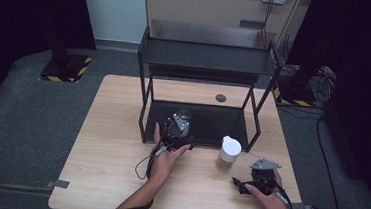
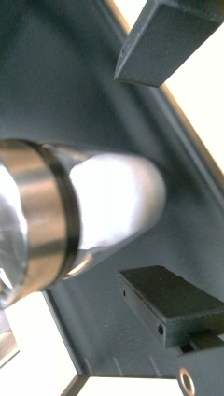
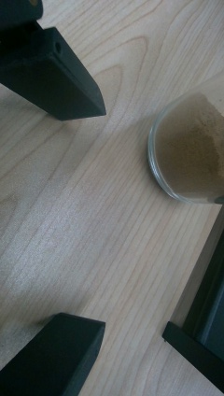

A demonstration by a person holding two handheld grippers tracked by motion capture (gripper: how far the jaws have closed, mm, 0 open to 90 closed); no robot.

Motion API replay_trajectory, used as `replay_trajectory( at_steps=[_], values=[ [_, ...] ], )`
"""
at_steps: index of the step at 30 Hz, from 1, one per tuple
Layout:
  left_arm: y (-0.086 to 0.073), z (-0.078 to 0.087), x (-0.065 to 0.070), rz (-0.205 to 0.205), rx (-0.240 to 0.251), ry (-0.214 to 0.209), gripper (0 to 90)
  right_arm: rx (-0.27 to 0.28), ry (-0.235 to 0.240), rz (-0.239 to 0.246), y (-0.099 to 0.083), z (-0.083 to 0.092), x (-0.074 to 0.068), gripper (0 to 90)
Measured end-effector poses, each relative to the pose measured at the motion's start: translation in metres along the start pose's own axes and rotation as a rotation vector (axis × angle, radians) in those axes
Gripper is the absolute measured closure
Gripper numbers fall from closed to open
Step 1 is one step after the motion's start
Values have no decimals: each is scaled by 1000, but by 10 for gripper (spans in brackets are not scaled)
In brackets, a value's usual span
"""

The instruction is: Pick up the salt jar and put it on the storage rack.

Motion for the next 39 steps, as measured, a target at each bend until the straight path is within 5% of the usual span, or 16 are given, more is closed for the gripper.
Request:
replay_trajectory(
  at_steps=[9,17,28,39],
  values=[
    [-17,30,5,-15,13,-24,53,0,0,0,0,0,0,12],
    [-33,51,0,-15,-29,-73,50,0,0,0,0,0,0,12],
    [-61,72,-1,-73,-94,-97,50,-1,-1,0,0,0,0,12],
    [-69,84,-17,-38,-117,-94,49,0,-2,0,0,0,0,12]
  ],
)
Point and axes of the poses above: each handheld gripper's, and its own axes: z roughly backward along the jaws, y roughly out of its top, x roughly to its right, the point moved 4 cm from there along -z, roughly forward along the jaws, and after that the axes turned 14 degrees about z, right-handed, at the moved point
